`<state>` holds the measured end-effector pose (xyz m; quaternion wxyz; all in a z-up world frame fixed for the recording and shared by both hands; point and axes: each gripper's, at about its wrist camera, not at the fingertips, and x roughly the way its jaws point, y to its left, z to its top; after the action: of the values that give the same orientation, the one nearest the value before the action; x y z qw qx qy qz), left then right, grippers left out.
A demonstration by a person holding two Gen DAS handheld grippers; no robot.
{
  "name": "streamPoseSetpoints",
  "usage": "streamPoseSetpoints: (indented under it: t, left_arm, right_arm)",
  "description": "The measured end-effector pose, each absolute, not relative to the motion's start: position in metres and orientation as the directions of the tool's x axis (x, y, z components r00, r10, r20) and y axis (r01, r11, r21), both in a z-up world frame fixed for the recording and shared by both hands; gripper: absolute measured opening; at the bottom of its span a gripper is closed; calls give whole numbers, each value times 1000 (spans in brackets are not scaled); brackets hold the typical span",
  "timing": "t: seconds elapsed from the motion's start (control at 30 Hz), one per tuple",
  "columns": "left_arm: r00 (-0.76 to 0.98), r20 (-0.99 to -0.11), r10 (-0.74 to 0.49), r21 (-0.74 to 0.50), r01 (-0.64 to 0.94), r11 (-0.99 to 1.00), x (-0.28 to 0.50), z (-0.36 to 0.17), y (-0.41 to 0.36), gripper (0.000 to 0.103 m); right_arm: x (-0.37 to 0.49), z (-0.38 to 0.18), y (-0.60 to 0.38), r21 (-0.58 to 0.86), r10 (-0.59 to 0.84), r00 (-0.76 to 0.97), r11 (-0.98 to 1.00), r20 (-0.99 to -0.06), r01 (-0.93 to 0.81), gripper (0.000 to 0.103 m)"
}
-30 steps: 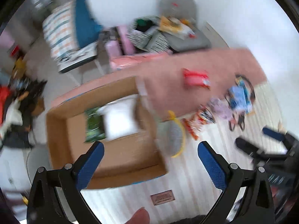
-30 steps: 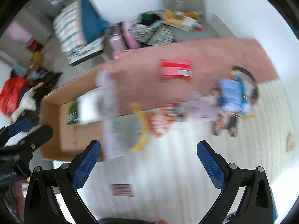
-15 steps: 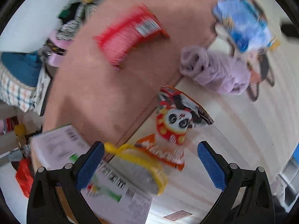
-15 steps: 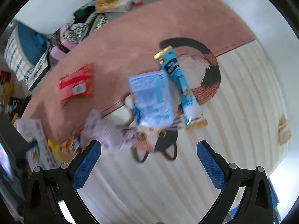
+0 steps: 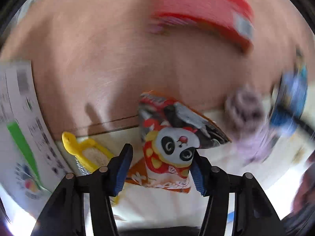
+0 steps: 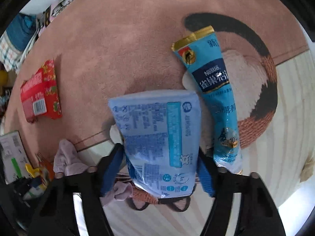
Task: Organize soft objects
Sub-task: 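Carry both packs into the box and release them beside the bags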
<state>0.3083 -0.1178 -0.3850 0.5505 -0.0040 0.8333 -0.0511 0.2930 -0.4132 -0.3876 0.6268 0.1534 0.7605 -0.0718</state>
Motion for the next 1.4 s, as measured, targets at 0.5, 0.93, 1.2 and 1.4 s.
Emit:
streamPoseSetpoints:
  t: [0.5,0.93,1.2,1.4]
  left_arm:
    - [-309,-951,14,-51,201,978,291,-369,-143,31]
    - [-56,-978,-202,-207,112,972,266,-211,-71,31]
    - [74,-980,-185,-186,-11,982,250,-138,76,31]
    - [27,-992,-120,-123,-175,977,238,-165,195,31]
  right_arm:
    - [292,-381,-392,43,102,-170,945,-980,324,40]
    - [257,-225,-314,222,206,90,940,-974,257,38]
    - [223,-152,-149,366,361,117,930,-925,27,38]
    - [208,-176,-13,374,375,-2,922,-927,-98,38]
